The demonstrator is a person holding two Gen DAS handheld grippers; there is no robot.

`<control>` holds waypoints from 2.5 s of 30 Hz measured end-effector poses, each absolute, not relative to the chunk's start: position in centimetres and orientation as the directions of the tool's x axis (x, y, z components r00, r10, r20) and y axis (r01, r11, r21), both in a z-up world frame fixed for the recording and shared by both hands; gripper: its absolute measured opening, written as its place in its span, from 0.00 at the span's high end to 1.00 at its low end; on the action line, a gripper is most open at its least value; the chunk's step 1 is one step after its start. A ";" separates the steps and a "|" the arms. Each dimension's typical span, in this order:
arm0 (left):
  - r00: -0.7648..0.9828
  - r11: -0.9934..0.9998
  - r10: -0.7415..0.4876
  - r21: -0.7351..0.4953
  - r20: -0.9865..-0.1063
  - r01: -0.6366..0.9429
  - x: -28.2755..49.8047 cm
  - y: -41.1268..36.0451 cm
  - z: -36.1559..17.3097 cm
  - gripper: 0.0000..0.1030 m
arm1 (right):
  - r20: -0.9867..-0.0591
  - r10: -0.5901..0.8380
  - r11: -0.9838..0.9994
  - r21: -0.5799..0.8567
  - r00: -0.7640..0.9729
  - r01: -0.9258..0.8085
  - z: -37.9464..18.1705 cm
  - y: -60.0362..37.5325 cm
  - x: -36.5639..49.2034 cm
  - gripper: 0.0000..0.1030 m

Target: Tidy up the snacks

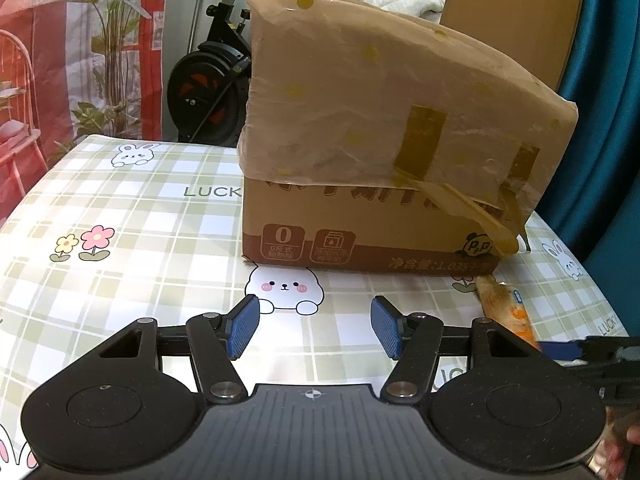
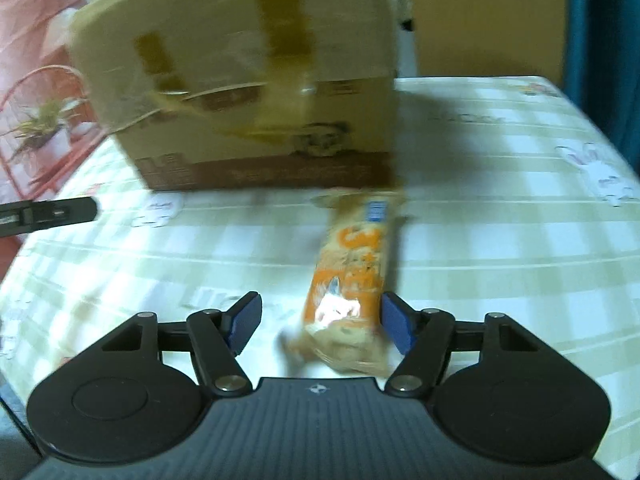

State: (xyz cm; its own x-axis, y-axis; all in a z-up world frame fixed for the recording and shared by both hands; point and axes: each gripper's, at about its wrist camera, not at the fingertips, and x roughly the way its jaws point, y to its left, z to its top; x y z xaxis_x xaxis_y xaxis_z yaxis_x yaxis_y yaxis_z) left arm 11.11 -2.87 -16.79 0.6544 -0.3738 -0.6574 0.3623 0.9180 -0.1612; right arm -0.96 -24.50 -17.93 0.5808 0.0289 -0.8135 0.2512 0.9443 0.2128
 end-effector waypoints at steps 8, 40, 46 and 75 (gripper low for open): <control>0.655 0.920 -0.369 -0.157 -0.660 0.360 11.2 -2.9 -16.5 0.38 | -0.752 0.203 0.948 0.311 0.627 0.066 -17.3 -21.1 1.0 0.36; 0.326 0.756 -0.598 -0.380 -0.732 0.533 15.1 -14.6 -23.4 0.41 | -0.777 0.012 0.988 0.108 0.629 0.115 -19.6 -26.4 -1.7 0.56; 0.360 0.756 -0.591 -0.342 -0.722 0.558 13.7 -13.9 -22.1 0.49 | -0.772 0.010 0.986 0.114 0.635 0.124 -19.3 -25.9 -1.4 0.65; 0.631 0.757 -0.642 -0.230 -0.436 0.612 13.0 -10.3 -3.9 0.48 | -0.539 -0.035 0.999 -0.042 0.842 0.015 -2.9 -22.8 2.4 0.65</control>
